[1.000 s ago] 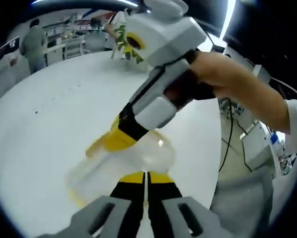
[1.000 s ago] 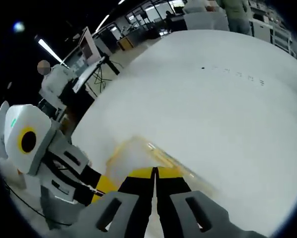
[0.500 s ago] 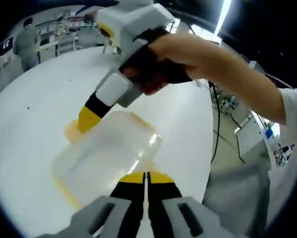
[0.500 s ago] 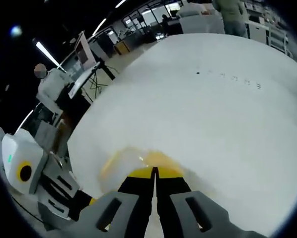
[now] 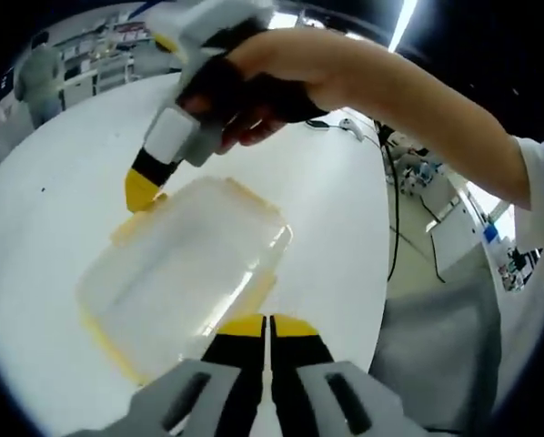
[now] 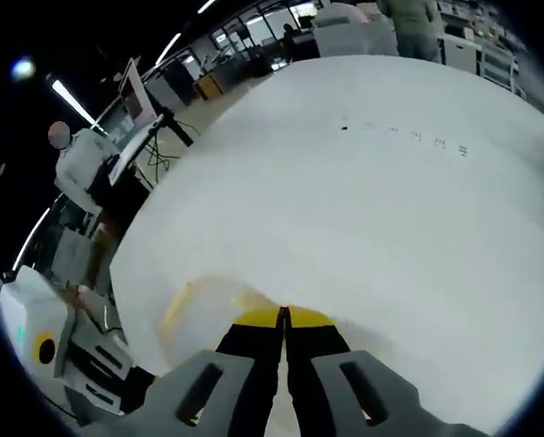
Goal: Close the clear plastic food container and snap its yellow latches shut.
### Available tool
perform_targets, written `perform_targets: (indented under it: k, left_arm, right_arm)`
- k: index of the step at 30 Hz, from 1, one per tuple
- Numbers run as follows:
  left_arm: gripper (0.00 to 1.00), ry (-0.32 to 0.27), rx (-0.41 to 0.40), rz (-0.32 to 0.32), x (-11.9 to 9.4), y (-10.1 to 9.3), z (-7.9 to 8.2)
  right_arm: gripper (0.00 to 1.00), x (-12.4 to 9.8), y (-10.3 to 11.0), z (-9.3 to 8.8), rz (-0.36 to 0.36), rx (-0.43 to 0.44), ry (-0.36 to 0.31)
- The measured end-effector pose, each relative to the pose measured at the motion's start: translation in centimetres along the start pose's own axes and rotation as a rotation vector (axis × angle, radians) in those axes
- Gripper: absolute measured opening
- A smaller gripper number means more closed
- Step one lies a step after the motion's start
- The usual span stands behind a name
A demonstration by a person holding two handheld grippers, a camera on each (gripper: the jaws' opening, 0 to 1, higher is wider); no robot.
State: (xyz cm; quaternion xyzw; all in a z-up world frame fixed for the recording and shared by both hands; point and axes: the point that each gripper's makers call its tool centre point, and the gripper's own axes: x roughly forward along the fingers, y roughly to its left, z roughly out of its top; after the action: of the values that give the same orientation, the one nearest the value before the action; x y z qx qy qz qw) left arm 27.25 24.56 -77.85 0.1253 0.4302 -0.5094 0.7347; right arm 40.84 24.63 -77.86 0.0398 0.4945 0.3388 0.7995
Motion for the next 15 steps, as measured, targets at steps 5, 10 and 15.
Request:
perform_targets:
  k: [5, 10, 15]
  left_arm:
    - [0.0, -0.045, 0.072, -0.003, -1.1, -0.1, 1.3]
    - [0.0, -0.128, 0.181, 0.038, -2.4, 1.2, 3.7]
    - [0.09, -0.115, 0.298, 0.035, -2.2, 1.5, 4.0]
  right_arm:
    - [0.0, -0.8, 0.4, 0.7, 0.019, -0.026, -0.024]
    - [0.05, -1.6, 0.7, 0.9, 0.016, -0.165, -0.004]
    - [0.06, -1.9, 0.6, 0.1, -0.023, -0.376, 0.084]
